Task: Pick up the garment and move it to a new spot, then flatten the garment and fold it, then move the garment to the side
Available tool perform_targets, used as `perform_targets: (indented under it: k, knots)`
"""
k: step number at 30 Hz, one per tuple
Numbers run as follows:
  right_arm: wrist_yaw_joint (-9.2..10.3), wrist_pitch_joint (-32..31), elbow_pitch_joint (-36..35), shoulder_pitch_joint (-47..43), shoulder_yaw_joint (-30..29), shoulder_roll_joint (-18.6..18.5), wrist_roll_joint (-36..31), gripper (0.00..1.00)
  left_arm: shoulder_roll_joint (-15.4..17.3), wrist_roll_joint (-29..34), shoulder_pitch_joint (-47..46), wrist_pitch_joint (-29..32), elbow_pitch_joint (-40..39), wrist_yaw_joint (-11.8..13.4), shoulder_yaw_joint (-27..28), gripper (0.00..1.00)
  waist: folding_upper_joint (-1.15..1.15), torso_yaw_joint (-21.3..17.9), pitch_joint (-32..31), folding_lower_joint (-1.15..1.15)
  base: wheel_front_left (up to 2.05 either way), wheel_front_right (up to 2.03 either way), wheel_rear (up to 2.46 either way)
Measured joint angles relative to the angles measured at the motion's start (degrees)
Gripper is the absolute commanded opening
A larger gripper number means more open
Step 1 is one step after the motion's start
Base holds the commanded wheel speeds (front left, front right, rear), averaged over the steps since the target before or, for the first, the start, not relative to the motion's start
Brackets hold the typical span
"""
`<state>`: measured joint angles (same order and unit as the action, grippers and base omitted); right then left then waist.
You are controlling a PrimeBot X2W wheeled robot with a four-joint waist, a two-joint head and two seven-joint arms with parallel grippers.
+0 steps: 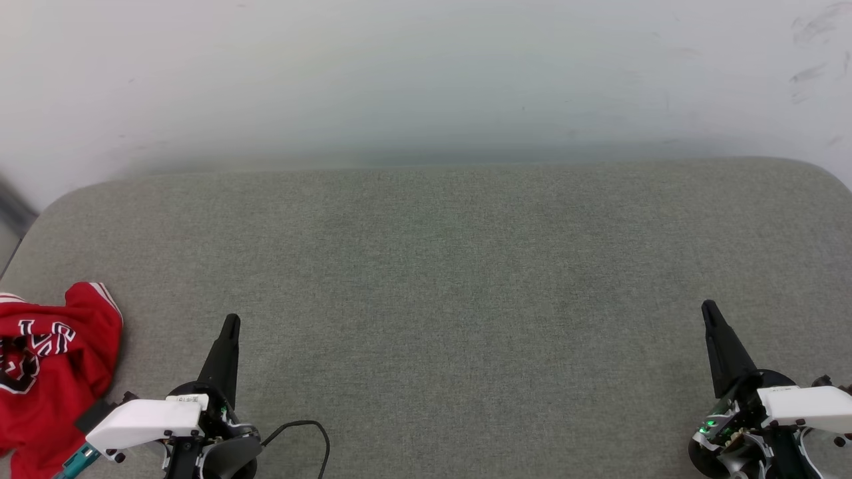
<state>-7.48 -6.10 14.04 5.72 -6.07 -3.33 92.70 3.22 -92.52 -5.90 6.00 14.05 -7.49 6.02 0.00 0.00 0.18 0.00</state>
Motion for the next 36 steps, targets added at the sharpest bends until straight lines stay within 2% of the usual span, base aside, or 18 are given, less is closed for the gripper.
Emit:
perform_targets:
  k: [24, 25, 32, 36]
  knots:
    - [0.0, -0.07, 0.0, 0.01, -0.13, 0.09, -0.04, 0.0, -0.1, 0.02, -0.01, 0.13, 0.0, 0.01, 0.12, 0.0, 0.0, 0.0, 0.0, 0.0, 0.0, 0.0, 0.0]
    - [0.0, -0.05, 0.1, -0.01, -0.13, 0.1, -0.09, 1.0, -0.12, 0.02, 0.01, 0.13, 0.09, 0.01, 0.11, 1.0, 0.0, 0.0, 0.0, 0.0, 0.0, 0.0, 0.0]
    - [0.08, 0.69, 2.14, -2.43, 0.11, 0.33, -0.07, 1.0, -0.58, 0.29, 2.27, -0.7, 1.9, 0.01, -0.18, 1.0, 0.0, 0.0, 0.01, 0.0, 0.0, 0.0, 0.0]
    - [0.08, 1.91, 1.52, -2.42, 0.05, 0.34, -1.96, 1.0, -0.57, 2.82, 2.27, -1.77, 0.99, 0.01, 0.07, 1.0, 0.0, 0.01, 0.06, 0.0, 0.0, 0.0, 0.0]
